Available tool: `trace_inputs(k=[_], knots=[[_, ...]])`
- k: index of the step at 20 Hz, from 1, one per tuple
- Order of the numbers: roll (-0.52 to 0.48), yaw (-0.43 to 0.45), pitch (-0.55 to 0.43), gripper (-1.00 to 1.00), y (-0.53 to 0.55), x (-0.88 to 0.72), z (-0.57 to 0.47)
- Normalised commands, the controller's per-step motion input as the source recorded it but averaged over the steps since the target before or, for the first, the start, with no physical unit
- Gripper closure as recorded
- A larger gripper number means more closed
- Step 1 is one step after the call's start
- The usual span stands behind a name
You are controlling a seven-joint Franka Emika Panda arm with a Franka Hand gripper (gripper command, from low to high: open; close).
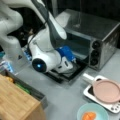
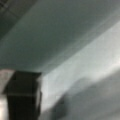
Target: Open the microwave oven door. Pull out the microwave oven tray. Pick up the bowl. Place the bowl on the microwave tray.
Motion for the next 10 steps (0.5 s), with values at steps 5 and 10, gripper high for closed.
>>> trace_inputs(k=[5,10], knots=[[-0.054,0.247,0.091,1.00,-0.31,0.32,0.31],[-0.020,0.251,0.080,1.00,-0.14,0.31,0.26]])
